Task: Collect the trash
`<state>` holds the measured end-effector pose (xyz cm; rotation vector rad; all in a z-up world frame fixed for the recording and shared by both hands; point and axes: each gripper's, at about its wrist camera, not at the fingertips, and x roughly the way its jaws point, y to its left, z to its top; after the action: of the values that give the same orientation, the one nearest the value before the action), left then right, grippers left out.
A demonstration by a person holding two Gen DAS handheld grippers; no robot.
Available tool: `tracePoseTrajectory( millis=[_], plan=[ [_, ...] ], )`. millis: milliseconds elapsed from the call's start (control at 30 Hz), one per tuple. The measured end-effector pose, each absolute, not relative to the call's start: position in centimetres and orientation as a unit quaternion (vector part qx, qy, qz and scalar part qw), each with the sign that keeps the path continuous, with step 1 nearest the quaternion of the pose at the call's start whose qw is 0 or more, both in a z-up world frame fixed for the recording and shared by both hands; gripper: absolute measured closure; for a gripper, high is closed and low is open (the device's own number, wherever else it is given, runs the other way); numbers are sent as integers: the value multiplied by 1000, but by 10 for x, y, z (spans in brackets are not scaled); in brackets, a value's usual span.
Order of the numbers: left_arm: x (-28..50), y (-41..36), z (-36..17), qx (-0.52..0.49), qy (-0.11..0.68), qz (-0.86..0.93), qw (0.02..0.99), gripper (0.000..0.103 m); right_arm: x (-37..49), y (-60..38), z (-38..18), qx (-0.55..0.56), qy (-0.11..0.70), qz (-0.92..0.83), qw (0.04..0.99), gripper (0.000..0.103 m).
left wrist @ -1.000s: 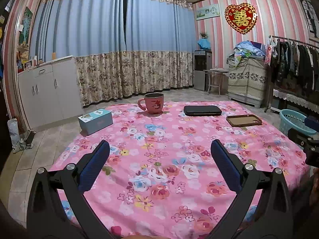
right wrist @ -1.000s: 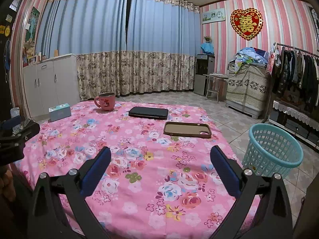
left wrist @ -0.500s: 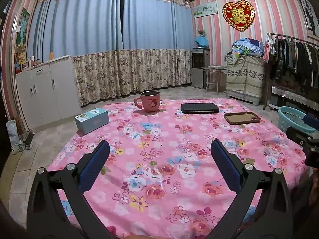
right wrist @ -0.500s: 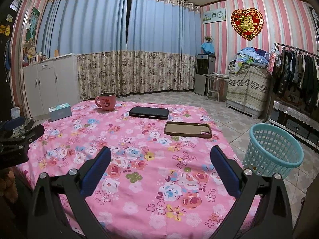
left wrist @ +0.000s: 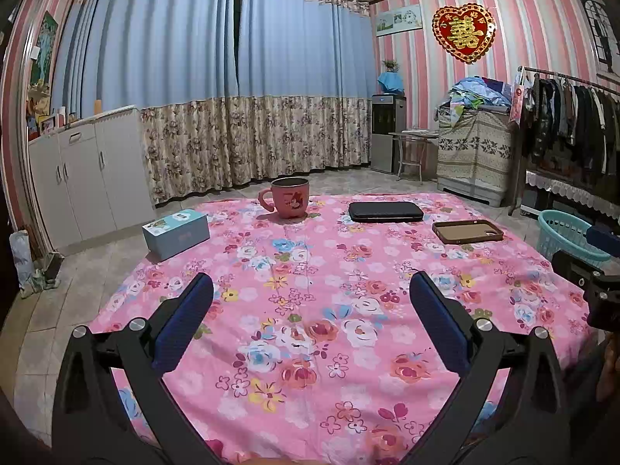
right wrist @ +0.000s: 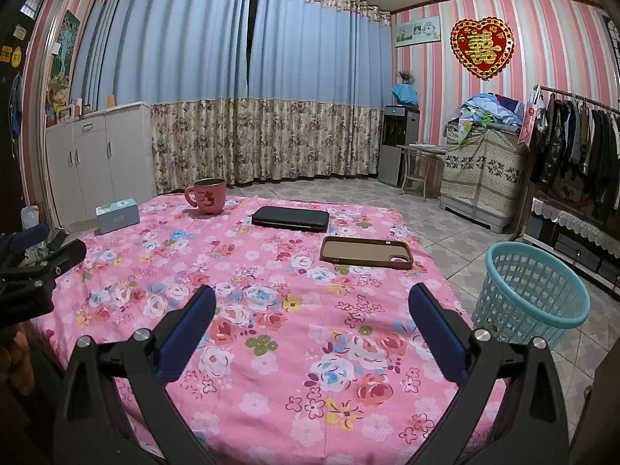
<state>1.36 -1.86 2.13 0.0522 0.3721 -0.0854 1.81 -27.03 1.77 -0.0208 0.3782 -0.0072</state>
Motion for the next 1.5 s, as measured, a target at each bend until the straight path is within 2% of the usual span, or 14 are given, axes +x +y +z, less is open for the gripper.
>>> tracePoseTrajectory(
  millis=[1500],
  plan=[
    [14, -17, 21, 27, 182, -43, 982, 5, 13, -276, 18, -14, 187, 0, 982, 6]
  ],
)
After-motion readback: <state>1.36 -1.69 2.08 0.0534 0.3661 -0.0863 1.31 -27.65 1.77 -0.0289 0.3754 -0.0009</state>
